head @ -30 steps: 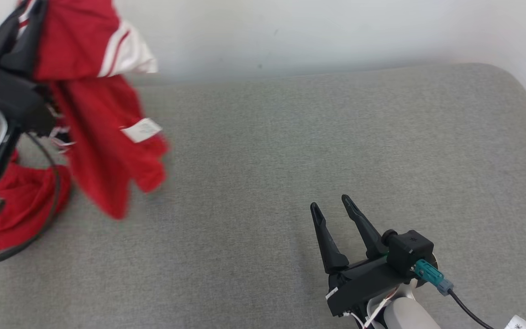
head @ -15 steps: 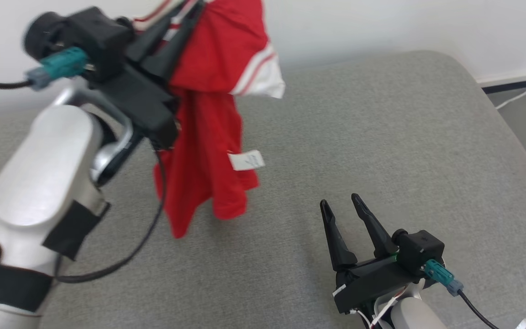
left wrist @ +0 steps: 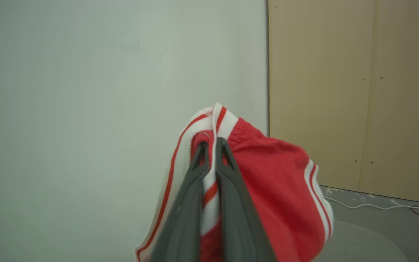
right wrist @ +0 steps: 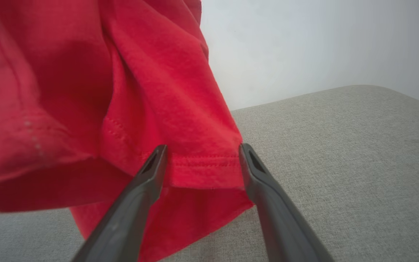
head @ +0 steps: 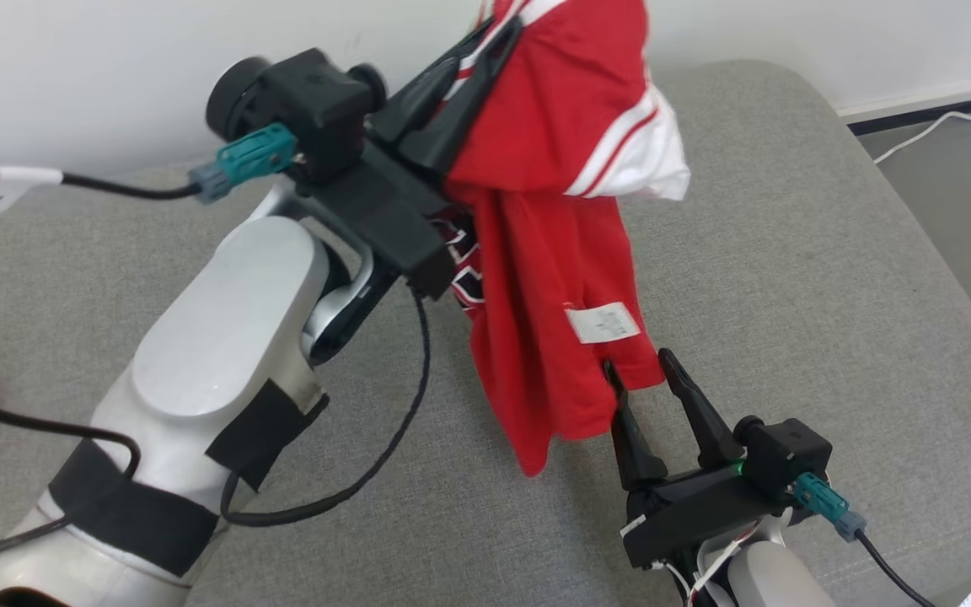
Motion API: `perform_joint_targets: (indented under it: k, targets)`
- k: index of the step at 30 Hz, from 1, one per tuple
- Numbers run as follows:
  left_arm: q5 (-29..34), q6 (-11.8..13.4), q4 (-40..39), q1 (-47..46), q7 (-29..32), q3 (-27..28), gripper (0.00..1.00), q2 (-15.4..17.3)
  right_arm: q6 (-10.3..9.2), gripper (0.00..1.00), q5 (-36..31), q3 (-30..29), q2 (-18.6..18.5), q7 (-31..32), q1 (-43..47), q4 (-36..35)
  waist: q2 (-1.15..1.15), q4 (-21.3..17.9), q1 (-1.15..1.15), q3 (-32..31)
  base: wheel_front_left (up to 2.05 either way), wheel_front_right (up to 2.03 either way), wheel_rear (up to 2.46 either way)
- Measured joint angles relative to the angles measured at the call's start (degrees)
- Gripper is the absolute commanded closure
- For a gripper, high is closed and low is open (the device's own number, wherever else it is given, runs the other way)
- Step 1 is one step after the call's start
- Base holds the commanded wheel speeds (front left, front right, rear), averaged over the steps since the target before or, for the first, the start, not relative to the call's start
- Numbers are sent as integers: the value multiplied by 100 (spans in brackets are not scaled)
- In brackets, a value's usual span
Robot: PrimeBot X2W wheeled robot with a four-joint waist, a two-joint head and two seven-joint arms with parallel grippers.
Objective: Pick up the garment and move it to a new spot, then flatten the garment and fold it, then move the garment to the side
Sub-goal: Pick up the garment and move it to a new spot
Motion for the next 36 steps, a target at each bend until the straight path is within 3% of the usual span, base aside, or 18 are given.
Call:
perform_joint_targets:
  k: [14, 21, 22, 23, 24, 36]
  targets:
    - [-115, 308, 339, 1634, -608, 487, 100, 724, 0, 0, -221, -233, 3, 0, 50, 49, 0, 407, 0, 33, 0, 0, 0]
    - [14, 449, 278, 2361, -632, 659, 100, 840, 0, 0, -305, -257, 3, -1, 76, 129, 0, 729, 0, -78, 0, 0, 0]
    - [23, 460, 275, 2436, -631, 693, 92, 848, 0, 0, -305, -260, 2, 0, 80, 136, 0, 769, 0, -98, 0, 0, 0]
    - [59, 485, 257, 2513, -632, 738, 55, 859, 0, 0, -305, -253, 2, -1, 87, 144, 0, 806, 0, -117, 0, 0, 0]
    - [92, 505, 245, 2575, -631, 783, 0, 868, 0, 0, -305, -236, 2, -1, 100, 153, 0, 839, 0, -135, 0, 0, 0]
    - [446, 656, -450, 3817, -633, 1486, 0, 586, 0, 0, -304, -270, -15, -1, 319, 250, 0, 1092, 0, -425, 0, 0, 0]
